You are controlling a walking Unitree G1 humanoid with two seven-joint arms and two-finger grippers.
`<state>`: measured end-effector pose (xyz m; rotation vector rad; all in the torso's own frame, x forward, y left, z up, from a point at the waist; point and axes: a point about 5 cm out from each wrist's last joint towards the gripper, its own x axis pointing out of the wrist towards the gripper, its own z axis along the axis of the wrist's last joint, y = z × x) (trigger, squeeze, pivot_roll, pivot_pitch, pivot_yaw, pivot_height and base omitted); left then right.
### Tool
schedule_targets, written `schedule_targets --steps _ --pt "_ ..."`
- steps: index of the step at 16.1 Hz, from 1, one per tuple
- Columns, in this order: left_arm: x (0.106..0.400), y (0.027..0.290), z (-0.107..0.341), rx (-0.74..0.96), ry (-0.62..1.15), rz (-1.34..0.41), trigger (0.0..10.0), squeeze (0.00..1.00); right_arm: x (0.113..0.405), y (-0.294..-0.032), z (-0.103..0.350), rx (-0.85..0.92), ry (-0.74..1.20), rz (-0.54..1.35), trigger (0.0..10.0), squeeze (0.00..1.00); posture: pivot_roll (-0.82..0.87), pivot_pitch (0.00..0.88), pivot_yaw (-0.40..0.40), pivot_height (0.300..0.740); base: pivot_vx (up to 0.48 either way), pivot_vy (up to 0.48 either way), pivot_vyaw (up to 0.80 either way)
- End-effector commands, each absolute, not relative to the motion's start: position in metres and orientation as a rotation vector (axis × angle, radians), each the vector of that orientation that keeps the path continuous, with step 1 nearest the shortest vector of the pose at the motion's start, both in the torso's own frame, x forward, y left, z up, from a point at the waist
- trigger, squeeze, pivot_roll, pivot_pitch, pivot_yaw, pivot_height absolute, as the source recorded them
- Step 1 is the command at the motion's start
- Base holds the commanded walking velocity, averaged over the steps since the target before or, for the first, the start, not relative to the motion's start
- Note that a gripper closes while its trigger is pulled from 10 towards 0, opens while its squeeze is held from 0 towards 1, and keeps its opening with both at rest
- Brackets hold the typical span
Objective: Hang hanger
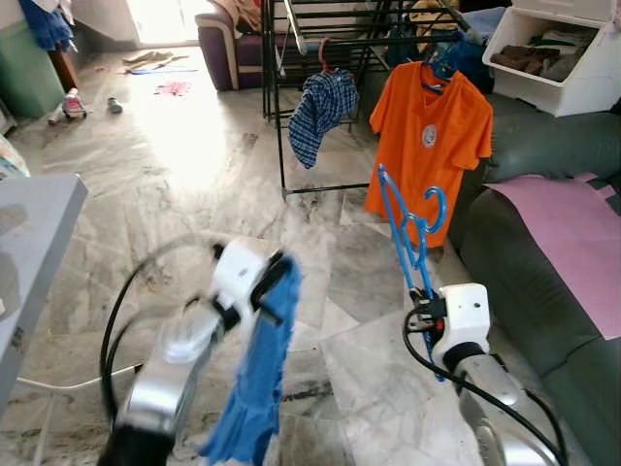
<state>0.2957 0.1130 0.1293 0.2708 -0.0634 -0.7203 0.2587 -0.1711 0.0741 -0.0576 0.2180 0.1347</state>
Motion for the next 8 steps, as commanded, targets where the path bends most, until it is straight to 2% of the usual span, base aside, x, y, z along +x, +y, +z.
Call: schedule_targets --steps 1,3,5,8 --pt "0.301 0.11 0.134 0.437 -0.095 -0.787 10.0 0.0 0.263 -0.179 0.078 -0.099 0.222 0.127 10.0 0.0 -0.04 0.055 -0.006 0.74 0.0 0.0 0.0" --pt "0.313 0.111 0.138 0.609 -0.116 -0.821 10.0 0.0 0.263 -0.186 0.079 -0.114 0.231 0.132 10.0 0.0 -0.04 0.049 -0.005 0.74 0.0 0.0 0.0" --pt "0.327 0.114 0.144 0.674 -0.139 -0.817 10.0 0.0 0.26 -0.189 0.076 -0.176 0.272 0.204 10.0 0.0 -0.05 0.043 0.004 0.74 0.0 0.0 0.0" --pt "0.338 0.117 0.151 0.726 -0.185 -0.789 10.0 0.0 0.251 -0.189 0.078 -0.172 0.339 0.351 10.0 0.0 -0.06 0.04 0.008 0.74 0.0 0.0 0.0"
